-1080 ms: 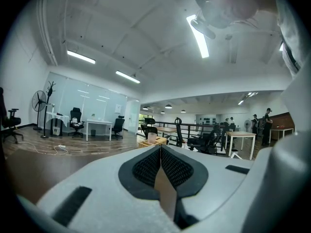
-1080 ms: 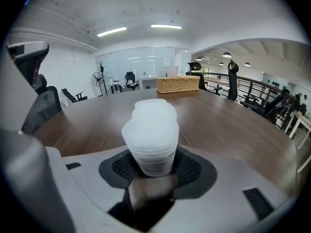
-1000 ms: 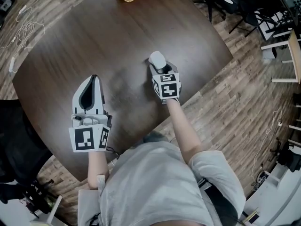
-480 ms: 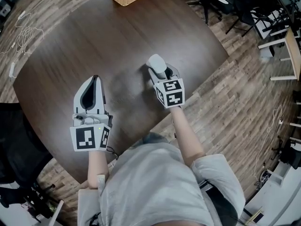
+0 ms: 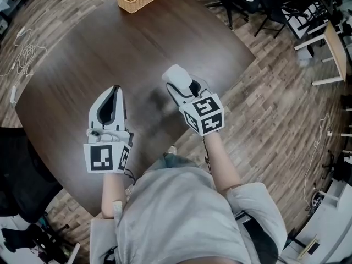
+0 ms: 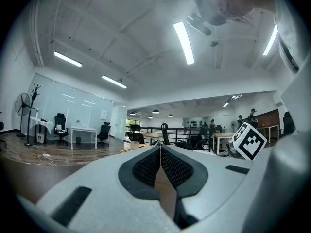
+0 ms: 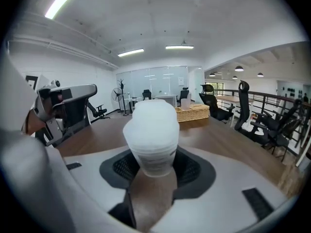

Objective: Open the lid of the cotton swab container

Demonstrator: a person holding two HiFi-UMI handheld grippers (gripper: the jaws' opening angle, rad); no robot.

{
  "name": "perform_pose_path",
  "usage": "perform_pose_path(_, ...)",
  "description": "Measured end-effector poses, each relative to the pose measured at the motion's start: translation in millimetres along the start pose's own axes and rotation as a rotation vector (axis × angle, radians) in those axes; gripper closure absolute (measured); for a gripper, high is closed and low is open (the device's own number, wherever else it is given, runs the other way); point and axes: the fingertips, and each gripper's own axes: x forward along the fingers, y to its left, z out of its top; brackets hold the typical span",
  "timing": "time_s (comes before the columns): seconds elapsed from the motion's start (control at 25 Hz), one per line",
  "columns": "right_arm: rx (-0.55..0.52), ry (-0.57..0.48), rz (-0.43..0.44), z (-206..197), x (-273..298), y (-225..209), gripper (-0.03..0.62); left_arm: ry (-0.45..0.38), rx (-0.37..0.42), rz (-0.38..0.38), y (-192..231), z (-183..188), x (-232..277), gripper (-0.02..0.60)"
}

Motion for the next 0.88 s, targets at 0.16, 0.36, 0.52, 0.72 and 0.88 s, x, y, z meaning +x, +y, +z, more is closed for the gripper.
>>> perform_pose_path(0.16,-0.009,-0.008,0.020,7.4,-26.1,6.3,0.399,-0.012,0.031,-0.072,-23.9,8.5,-0.2,0.571)
perform_pose_path(0.36,-0.037,-0.009,0.038,15.4,-56.3,13.6,0.399,-0.048,0.029,-0.213,-57.5,24.9,0.1,0.569)
perform_pose_path(0.52,-0.063,-0.012,0.049,18.2,-76.5,19.0,0.399,-0.069,0.090,-0.335,-86.3,36.8,-0.6,0.558)
perform_pose_path(0.72,-0.098,-0.020,0.072,22.4,-100.8,26.0,0.399,-0.078,0.146,-0.508,-128.2,52.2,-0.7,0.459)
perform_pose_path(0.88,-0.140,-0.016,0.107,24.1,-118.8,33.8,0.399,-0.087,0.190,-0.664,-163.1,61.1,-4.9,0.428)
